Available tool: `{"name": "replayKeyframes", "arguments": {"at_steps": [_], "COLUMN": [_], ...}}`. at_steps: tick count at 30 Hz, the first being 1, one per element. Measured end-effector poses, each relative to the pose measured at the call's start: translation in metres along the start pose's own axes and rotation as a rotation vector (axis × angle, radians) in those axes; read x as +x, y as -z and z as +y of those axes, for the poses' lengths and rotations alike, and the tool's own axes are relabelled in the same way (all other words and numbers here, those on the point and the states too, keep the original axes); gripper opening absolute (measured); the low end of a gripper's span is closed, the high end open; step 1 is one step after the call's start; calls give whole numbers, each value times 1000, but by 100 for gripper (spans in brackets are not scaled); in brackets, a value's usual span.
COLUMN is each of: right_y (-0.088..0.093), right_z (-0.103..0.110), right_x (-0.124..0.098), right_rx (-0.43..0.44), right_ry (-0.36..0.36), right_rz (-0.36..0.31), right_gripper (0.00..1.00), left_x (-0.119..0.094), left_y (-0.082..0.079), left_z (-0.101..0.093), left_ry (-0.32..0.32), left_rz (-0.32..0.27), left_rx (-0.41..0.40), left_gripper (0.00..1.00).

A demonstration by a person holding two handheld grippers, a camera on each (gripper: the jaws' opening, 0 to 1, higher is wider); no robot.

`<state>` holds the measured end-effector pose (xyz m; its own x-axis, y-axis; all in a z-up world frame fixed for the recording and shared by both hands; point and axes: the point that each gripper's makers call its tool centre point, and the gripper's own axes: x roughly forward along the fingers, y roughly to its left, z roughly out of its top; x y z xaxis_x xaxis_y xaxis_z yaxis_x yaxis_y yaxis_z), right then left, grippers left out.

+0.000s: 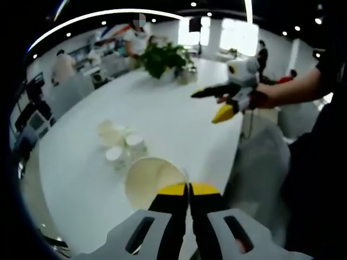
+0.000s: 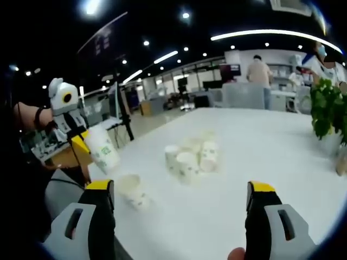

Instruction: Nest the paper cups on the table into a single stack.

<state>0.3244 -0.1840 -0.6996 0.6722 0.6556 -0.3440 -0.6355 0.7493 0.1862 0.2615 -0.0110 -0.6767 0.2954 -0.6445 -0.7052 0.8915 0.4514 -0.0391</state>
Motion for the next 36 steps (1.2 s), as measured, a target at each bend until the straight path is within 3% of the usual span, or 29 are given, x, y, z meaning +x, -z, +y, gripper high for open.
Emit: {"name": "replayKeyframes", "arguments": {"at_steps": [5,18,36], "right_y": [3,6,17], "right_z": [-1,-3,-5], "right_x": [0,-1,-7], "right_rx": [1,10,40], "right_ry": [-4,-10,-12], "right_rz": [8,5,7], "right_gripper": [100,100,99], "left_x": [11,23,48], "left_y": [6,10,23], "left_z": [-1,5,1], "left_ry": [9,8,36], "left_rz": [52,103,214], "left_rx": [60,57,224], "left_gripper": [0,0,0]}}
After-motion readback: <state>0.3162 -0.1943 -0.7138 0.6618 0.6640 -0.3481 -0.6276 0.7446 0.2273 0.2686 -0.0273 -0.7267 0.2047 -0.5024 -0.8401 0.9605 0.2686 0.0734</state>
